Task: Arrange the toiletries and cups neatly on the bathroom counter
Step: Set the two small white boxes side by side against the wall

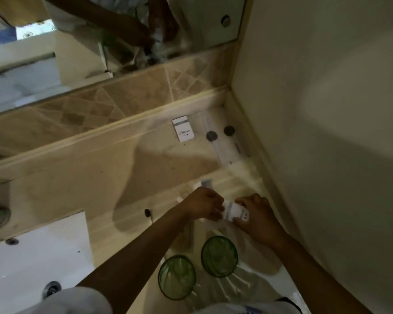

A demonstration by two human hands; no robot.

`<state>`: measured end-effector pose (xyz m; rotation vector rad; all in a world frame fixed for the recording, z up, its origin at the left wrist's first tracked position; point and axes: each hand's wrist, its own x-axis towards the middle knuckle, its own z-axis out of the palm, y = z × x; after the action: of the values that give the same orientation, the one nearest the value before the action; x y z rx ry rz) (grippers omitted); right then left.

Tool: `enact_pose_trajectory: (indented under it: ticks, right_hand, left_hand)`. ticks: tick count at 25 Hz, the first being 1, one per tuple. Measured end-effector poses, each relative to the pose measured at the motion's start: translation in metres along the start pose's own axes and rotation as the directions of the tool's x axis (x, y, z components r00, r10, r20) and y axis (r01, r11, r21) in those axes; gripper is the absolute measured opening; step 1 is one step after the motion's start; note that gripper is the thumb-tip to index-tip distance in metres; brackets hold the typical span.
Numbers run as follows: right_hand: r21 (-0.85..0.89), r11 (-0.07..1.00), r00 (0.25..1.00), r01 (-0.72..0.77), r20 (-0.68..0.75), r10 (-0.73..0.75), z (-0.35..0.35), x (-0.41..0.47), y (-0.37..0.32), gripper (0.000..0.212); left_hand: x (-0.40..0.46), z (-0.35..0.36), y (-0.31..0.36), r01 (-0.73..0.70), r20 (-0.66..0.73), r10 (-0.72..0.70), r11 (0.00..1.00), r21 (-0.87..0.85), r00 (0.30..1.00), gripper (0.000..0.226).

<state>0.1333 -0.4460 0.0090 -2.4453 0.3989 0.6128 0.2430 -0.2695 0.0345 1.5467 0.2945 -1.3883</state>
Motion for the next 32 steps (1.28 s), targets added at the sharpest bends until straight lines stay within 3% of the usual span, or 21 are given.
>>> enact_pose_trajectory:
  ticks: [2, 4, 7, 10, 13, 15, 18, 21, 26, 32]
  right_hand:
    - [-0.042, 0.999, 1.000, -0.001, -0.020, 0.000, 0.005, -0.005, 0.003, 0.068]
    - [-0.057, 0.998, 0.999, 0.006, -0.047, -0.009, 0.007, -0.007, 0.005, 0.068]
    - [0.051, 0.999, 0.990, -0.003, -0.138, 0.010, 0.004, -0.005, 0.004, 0.064]
    - [0.119, 0.993, 0.974, 0.023, -0.225, 0.004, -0.002, 0.005, -0.010, 0.066]
    - [0.218, 0.974, 0.967, 0.058, -0.253, -0.001, -0.009, 0.021, -0.039, 0.068]
    - [0.263, 0.960, 0.963, 0.095, -0.270, -0.021, -0.011, 0.034, -0.059, 0.066]
    - [0.276, 0.955, 0.967, 0.106, -0.254, -0.034, -0.008, 0.055, -0.082, 0.064]
    - [0.227, 0.964, 0.971, 0.139, -0.221, -0.088, -0.003, 0.078, -0.110, 0.067]
    - [0.197, 0.964, 0.973, 0.178, -0.184, -0.141, 0.013, 0.109, -0.151, 0.075]
    - [0.360, 0.910, 0.979, 0.204, -0.104, -0.178, 0.022, 0.139, -0.160, 0.059]
  left_hand:
    - [-0.001, 0.011, -0.004, -0.045, -0.074, 0.045, 0.999, 0.002, 0.996, 0.020]
    - [-0.002, 0.015, -0.008, -0.071, -0.072, 0.066, 0.995, -0.064, 0.995, 0.022]
    - [-0.005, 0.013, -0.012, -0.107, -0.081, 0.102, 0.992, -0.064, 0.992, 0.018]
    - [-0.010, 0.009, -0.010, -0.193, -0.196, 0.176, 0.979, -0.068, 0.965, 0.020]
    - [-0.013, -0.005, -0.001, -0.246, -0.301, 0.178, 0.947, -0.206, 0.937, 0.025]
    - [-0.015, -0.019, 0.003, -0.310, -0.405, 0.224, 0.937, -0.159, 0.886, 0.031]
    - [-0.018, -0.037, 0.006, -0.359, -0.505, 0.217, 0.911, -0.203, 0.835, 0.029]
    - [-0.016, -0.060, 0.007, -0.397, -0.613, 0.184, 0.888, -0.232, 0.769, 0.048]
    - [-0.006, -0.095, 0.006, -0.450, -0.734, 0.151, 0.864, -0.228, 0.662, 0.028]
    - [0.010, -0.125, 0.015, -0.447, -0.752, 0.184, 0.880, -0.162, 0.633, 0.026]
